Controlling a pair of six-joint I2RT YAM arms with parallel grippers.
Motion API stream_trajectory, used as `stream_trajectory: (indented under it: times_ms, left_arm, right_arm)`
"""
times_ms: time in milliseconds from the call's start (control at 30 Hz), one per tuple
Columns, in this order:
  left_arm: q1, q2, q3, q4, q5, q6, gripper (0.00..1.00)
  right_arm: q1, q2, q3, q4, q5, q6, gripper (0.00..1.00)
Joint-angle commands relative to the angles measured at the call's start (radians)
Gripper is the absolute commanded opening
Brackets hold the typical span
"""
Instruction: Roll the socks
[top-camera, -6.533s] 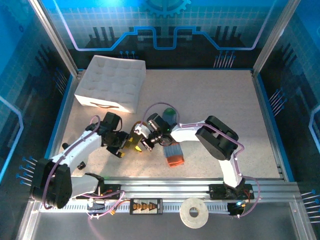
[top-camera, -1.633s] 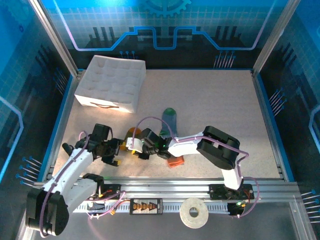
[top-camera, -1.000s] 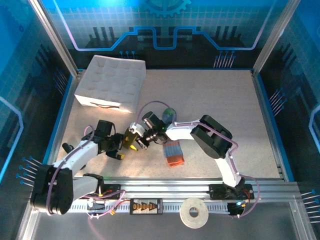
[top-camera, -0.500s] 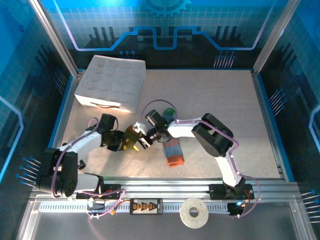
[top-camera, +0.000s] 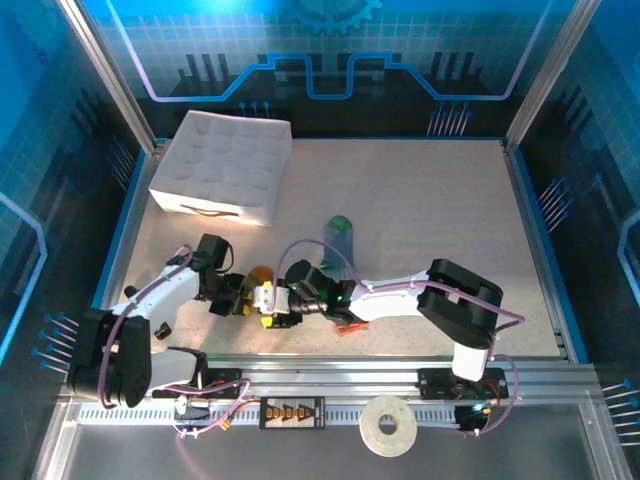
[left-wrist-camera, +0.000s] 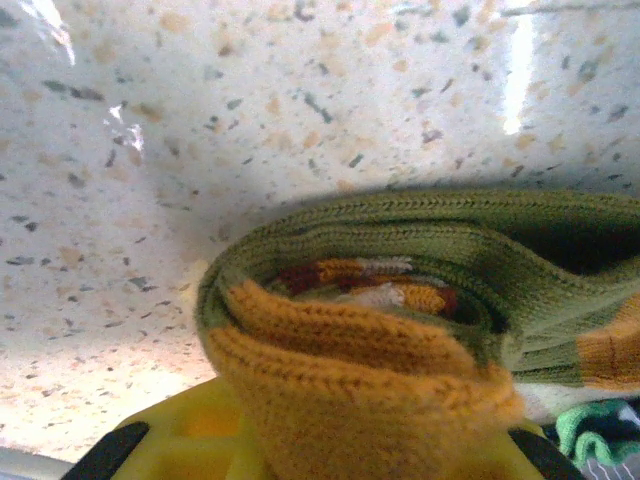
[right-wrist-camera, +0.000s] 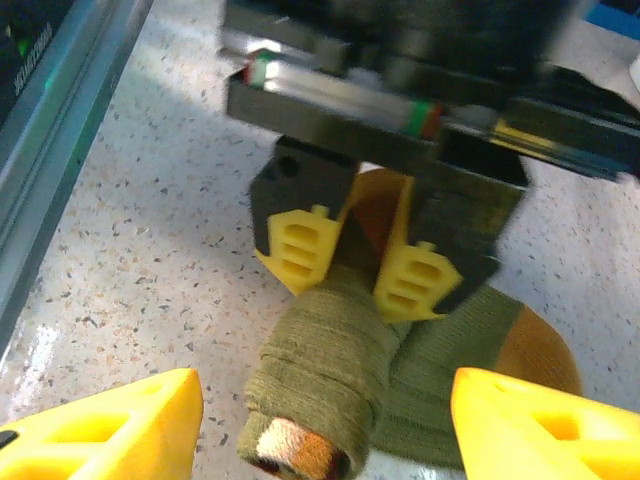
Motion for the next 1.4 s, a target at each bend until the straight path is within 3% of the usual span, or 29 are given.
stream_trajectory:
  times_ms: [0, 167, 333, 500, 567, 700, 867, 1033, 1367]
  left_arm:
    - [0.004, 0.082, -0.035, -0.197, -0.047, -0.023, 0.14]
    - [0.007, 0.14, -0.01, -0.179, -0.047, -0.005, 0.14]
    - [0.008, 0.174, 0.009, -0.172, -0.042, 0.016, 0.14]
    - [0.006, 0.172, 0.018, -0.163, -0.032, 0.029, 0.15]
    - [0.007, 0.15, 0.04, -0.181, -0.041, 0.039, 0.21]
    - [0.007, 0.061, 0.083, -0.22, -0.054, 0.041, 0.43]
    - [0.017, -0.05, 0.106, -0.255, -0.062, 0.013, 0.64]
    - [0.05, -0.11, 0.092, -0.231, -0.072, -0.003, 0.77]
    - [0.077, -0.147, 0.065, -0.091, -0.073, 0.039, 0.75]
  right_arm:
    - [0.029, 0.058, 0.029, 0.019, 0.105, -0.111, 0.66]
    - [0.047, 0.103, 0.068, -0.001, 0.119, -0.107, 0.64]
    - [0.051, 0.166, 0.117, -0.011, 0.202, -0.111, 0.56]
    - [0.039, 0.215, 0.165, -0.08, 0.219, -0.085, 0.26]
    - [0.029, 0.219, 0.167, -0.124, 0.201, -0.049, 0.18]
    - [-0.004, 0.211, 0.167, -0.203, 0.087, 0.034, 0.06]
    - [-0.048, 0.235, 0.193, -0.311, -0.085, 0.124, 0.01]
    - [-0.069, 0.269, 0.213, -0.359, -0.143, 0.187, 0.01]
    - [-0.156, 0.322, 0.241, -0.39, -0.297, 0.352, 0.01]
